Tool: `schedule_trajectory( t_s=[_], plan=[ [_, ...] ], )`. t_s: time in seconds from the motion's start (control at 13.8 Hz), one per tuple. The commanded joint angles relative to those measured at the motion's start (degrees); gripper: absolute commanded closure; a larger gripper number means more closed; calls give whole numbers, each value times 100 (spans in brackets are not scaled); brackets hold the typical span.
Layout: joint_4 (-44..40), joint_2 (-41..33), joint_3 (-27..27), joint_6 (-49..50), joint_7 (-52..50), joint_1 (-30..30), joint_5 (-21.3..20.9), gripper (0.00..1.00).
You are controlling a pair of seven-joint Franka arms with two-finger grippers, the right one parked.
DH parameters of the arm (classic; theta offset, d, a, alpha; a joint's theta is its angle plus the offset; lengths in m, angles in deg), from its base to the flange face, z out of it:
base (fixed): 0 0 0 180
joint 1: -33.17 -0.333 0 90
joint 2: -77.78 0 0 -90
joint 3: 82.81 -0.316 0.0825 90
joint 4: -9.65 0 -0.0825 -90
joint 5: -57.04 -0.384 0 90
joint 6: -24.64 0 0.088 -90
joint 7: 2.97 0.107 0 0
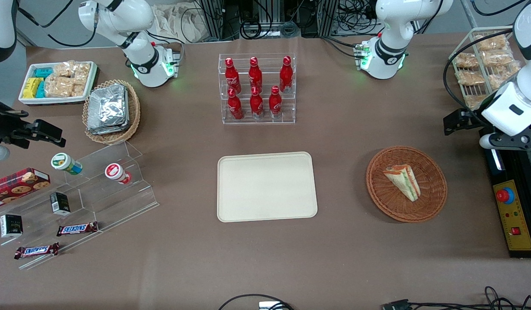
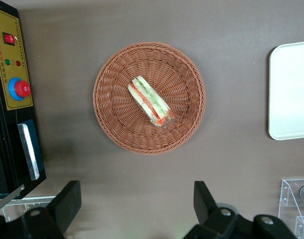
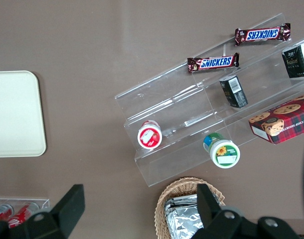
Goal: Place sandwich from basket to tray
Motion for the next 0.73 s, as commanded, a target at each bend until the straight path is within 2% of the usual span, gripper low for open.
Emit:
schedule_trajectory(
  t_s=[0.0, 0.65],
  plan=[
    [41, -48, -39, -13, -17, 10, -36, 0],
    [6, 13, -39, -4, -70, -7, -53, 0]
  ],
)
